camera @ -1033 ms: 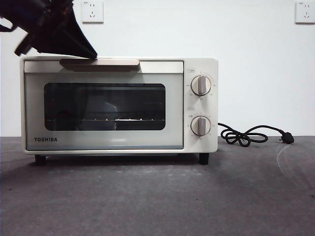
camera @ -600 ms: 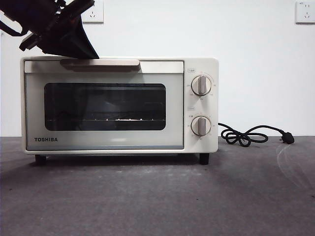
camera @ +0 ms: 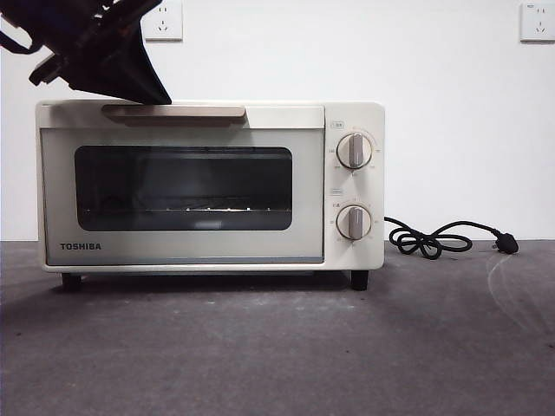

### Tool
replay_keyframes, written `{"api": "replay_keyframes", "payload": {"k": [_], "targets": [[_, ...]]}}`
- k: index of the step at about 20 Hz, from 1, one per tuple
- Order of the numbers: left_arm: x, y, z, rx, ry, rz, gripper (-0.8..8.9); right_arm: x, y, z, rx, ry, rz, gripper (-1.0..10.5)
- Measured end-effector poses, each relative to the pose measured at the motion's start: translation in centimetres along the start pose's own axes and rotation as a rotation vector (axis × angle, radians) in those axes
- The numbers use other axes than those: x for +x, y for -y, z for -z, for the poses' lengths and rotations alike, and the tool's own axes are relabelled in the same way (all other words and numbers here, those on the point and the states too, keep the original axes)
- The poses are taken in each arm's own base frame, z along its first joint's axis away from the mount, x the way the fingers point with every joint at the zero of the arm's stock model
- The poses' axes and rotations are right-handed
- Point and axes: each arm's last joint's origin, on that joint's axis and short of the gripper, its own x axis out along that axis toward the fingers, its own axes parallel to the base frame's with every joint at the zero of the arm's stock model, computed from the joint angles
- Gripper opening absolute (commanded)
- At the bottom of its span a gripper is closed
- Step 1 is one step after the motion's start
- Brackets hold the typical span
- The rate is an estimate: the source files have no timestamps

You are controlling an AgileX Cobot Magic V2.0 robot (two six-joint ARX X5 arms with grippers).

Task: Take the corn from the table,put the corn in the oven

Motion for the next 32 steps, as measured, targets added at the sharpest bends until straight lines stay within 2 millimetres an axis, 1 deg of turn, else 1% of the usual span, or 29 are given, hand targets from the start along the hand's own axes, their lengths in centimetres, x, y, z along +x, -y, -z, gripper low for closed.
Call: {"api": "replay_keyframes", "payload": {"k": [5,10,15,18,19,21,27,30,32], "targets": [[-0.1,1.0,0.4,0.025,-0.066,0.036,-0.06,0.0,0.0,0.0,-0.004,0.003,0.011,-0.1],[-0.2,2.4,1.7,0.041,-0.186,0.097,-0.06,0.0,0.1,0.0,-0.01,0.005,0.018,-0.1],[-0.7,3.5,3.5,0.054,-0.342,0.136,-0.06,0.0,0.1,0.0,-0.011,0.008,0.03,-0.1],[-1.0,3.7,5.0,0.061,-0.449,0.112,-0.06,0.0,0.1,0.0,-0.012,0.008,0.031,-0.1],[-1.6,3.8,5.2,0.07,-0.457,0.086,-0.06,0.0,0.1,0.0,-0.011,0.008,0.032,-0.1],[-3.3,4.2,4.6,0.101,-0.396,0.067,-0.06,0.0,0.1,0.1,-0.013,0.0,0.034,-0.1],[-10.5,5.4,3.4,0.136,-0.153,0.1,-0.06,0.1,0.1,0.1,-0.043,-0.007,0.031,-0.1],[-13.7,5.7,3.4,0.132,-0.03,0.116,-0.06,1.1,-0.3,-0.4,-0.09,0.017,-0.015,-0.1],[-15.6,5.8,3.5,0.124,0.039,0.124,-0.06,2.3,-0.8,-1.0,-0.136,0.045,-0.072,-0.1]]}}
